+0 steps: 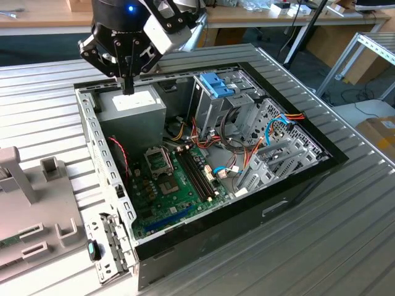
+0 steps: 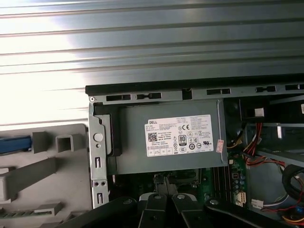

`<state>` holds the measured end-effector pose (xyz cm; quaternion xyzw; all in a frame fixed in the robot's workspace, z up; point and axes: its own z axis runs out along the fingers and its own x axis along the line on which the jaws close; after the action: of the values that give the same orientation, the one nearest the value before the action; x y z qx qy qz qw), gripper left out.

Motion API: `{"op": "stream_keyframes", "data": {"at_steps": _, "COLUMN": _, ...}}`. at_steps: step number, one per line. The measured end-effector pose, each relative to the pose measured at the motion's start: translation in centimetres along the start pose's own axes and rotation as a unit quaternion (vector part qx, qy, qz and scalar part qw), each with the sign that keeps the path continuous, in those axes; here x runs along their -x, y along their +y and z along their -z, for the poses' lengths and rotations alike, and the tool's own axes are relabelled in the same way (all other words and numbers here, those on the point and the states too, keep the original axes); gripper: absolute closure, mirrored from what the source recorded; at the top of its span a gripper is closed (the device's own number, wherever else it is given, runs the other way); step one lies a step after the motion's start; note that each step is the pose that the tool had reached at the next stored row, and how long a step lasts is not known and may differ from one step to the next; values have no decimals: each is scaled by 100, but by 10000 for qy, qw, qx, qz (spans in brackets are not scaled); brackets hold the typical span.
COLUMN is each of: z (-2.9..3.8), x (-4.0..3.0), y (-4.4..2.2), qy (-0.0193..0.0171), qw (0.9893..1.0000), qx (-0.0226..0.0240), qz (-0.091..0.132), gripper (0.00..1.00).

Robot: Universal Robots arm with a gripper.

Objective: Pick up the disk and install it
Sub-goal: 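Reach for the disk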

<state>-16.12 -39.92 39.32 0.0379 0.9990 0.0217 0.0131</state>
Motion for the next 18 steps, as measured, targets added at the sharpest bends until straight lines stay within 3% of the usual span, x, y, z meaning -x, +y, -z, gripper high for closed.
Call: {"op": "stream_keyframes", "data": {"at_steps": 18, "z": 3, "x": -111, "y": -10, "qy": 0, "qw": 10000, "qx": 0, "qz": 1, "gripper": 89}}
